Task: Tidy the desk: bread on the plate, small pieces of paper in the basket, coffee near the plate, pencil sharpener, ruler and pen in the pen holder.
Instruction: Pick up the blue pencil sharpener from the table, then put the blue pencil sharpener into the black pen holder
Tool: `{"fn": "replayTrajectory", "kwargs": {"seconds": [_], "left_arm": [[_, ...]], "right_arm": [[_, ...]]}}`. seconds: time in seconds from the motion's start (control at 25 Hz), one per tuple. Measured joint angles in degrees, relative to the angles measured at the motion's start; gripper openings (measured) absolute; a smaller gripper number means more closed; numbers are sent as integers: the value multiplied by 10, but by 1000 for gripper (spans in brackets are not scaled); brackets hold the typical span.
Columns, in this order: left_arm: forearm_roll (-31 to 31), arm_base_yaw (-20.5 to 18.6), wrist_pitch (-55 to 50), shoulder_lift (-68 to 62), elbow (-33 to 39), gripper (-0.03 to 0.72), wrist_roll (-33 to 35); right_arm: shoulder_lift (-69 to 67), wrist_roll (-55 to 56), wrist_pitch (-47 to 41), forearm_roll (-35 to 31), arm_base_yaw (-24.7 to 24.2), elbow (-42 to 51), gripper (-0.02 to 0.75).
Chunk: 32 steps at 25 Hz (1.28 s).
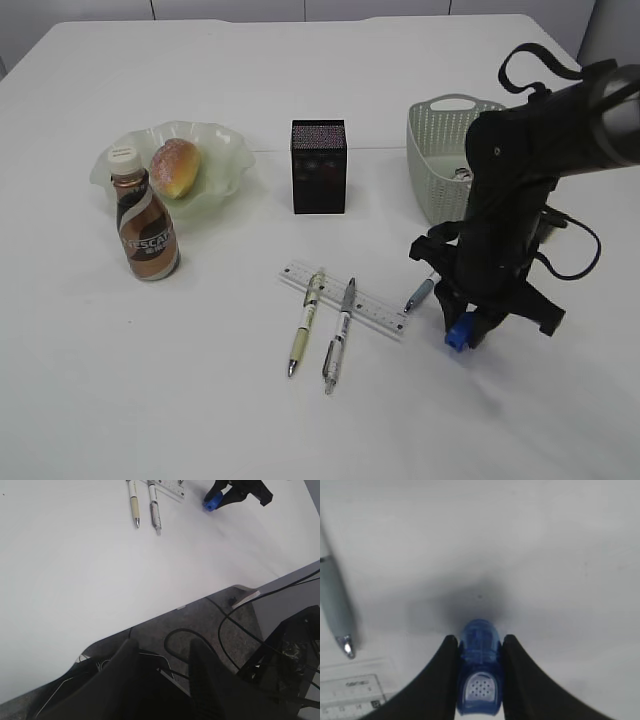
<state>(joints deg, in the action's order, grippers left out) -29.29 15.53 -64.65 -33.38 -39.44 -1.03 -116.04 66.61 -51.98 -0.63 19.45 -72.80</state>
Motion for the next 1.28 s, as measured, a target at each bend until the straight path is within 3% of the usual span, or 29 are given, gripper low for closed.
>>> {"fn": "replayTrajectory", "kwargs": {"seconds": [0.32, 0.64, 1.0, 1.28], "left_arm": [[0, 0, 0, 0, 0, 247, 0], [0, 0, 0, 0, 0, 247, 0], [1, 0, 0, 0, 0, 246, 0], [1, 0, 0, 0, 0, 246, 0]], "right_arm": [[0, -205, -35, 26, 0, -56, 193], [0, -293, -122, 129, 0, -75, 192], [0, -546, -123, 62, 0, -75, 192], [-1, -586, -123, 42, 0, -90, 192]]}}
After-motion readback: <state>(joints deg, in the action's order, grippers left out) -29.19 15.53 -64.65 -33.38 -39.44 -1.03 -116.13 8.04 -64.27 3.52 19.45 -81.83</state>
